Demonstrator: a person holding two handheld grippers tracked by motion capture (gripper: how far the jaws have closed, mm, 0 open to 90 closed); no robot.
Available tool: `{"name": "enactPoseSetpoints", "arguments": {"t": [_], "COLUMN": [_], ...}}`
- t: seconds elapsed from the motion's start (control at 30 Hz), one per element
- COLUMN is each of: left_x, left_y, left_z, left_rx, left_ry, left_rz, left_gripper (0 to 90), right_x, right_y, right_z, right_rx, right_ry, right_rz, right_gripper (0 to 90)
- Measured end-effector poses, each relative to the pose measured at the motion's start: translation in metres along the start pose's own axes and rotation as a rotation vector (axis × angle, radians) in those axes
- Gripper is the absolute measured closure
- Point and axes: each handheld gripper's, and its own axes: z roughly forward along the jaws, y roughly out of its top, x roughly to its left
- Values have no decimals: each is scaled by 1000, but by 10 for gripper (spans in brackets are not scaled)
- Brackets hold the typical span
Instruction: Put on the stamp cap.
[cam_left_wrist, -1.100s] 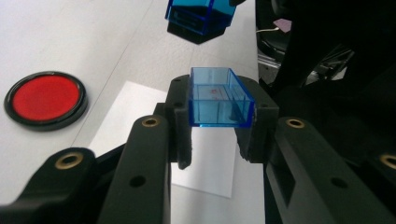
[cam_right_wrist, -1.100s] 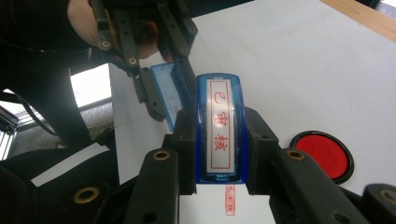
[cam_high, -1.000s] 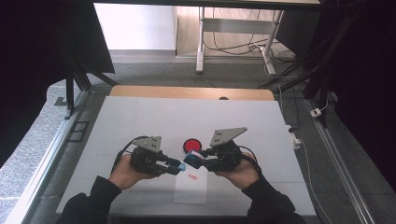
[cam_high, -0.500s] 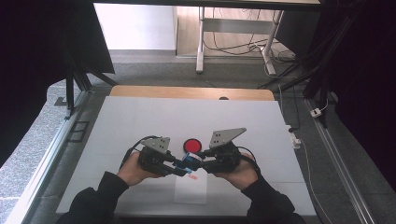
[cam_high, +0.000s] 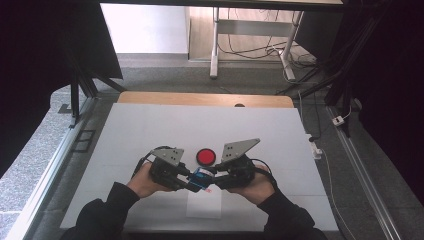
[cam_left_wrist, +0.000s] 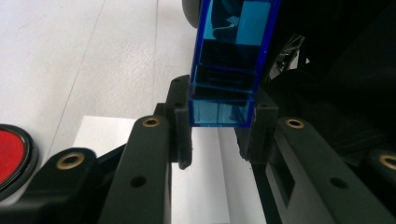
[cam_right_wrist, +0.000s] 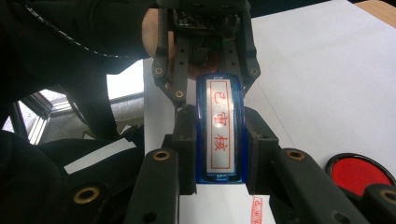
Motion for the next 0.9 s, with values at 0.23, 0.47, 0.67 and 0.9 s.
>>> {"name": "enactPoseSetpoints", "arguments": {"t": [0.23, 0.47, 0.67, 0.9], "left_x": [-2, -4, -3, -3], "left_y": [-1, 0, -1, -2], "left_z": [-2, -6, -5, -2], "left_rx": [-37, -89, -91, -85], "left_ry": [-15, -22, -20, 30], "left_rz": [33, 50, 45, 21], "left_gripper": [687, 690, 689, 654], "right_x": [1, -3, -3, -1], "right_y": [0, -2, -3, -2], "right_z": [1, -1, -1, -1], "right_rx": [-7, -55, -72, -37], "right_ry": [26, 62, 67, 19], "right_rz": [1, 34, 44, 10], "right_gripper": [706, 705, 706, 705]}}
